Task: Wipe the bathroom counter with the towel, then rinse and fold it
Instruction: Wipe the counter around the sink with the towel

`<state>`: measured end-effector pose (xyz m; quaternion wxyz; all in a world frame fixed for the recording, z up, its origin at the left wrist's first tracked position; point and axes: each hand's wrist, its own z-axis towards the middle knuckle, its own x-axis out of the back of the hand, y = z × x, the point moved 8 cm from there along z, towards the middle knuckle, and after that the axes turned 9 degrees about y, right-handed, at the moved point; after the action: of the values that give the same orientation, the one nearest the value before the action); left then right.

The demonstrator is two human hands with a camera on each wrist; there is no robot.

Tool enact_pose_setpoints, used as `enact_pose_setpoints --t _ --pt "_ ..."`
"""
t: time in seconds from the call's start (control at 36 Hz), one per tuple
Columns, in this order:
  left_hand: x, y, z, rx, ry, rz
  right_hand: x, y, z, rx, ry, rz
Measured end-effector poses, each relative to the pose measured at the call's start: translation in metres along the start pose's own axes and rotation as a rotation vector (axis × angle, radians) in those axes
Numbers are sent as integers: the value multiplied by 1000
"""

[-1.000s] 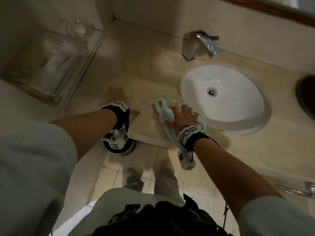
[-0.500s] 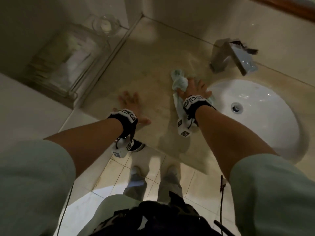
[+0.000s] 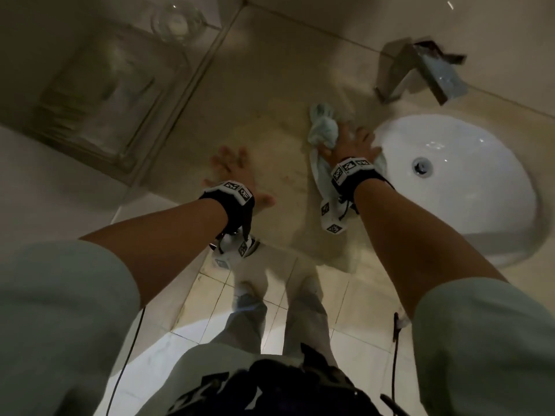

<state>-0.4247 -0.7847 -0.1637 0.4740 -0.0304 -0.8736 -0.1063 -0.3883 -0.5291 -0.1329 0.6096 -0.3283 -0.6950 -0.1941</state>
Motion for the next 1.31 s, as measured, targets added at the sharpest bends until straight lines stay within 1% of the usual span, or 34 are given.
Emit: enact_pose_setpoints --t 0.11,0.19,0.33,0.44,0.58,0.61,0.67,0.75,0.89,0.97,1.03,1.11,1.22,1.31 --pt "1 -4 -7 -18 55 4 -6 9 -36 0 14 -30" --pt "1 -2 -14 -40 91 8 -11 13 -58 31 32 -38" --pt "-1 12 -30 -128 140 57 -13 22 -94 61 23 -53" --pt "-1 29 -44 -154 153 62 -14 31 -121 98 20 -32" --pt "-13 54 -79 -208 261 109 -17 61 -156 134 27 -36" --pt "-18 57 -86 -208 259 117 -17 71 -163 132 30 -27" --pt "-29 61 -95 -204 214 149 -18 92 -174 117 31 -22" --pt "-49 69 -110 -242 171 167 -14 137 -191 62 52 -28" --pt "-74 96 -139 -329 139 184 1 240 -216 -95 49 19" --pt "-87 114 -156 -374 136 177 9 308 -229 -259 53 43" --pt "-96 120 -161 -376 121 189 11 341 -237 -361 46 52" --pt "-105 124 -164 -378 112 199 13 358 -243 -413 37 60" --pt "-108 127 -165 -392 94 197 17 350 -243 -439 59 50" --pt "-104 122 -159 -408 112 202 18 342 -244 -466 48 50"
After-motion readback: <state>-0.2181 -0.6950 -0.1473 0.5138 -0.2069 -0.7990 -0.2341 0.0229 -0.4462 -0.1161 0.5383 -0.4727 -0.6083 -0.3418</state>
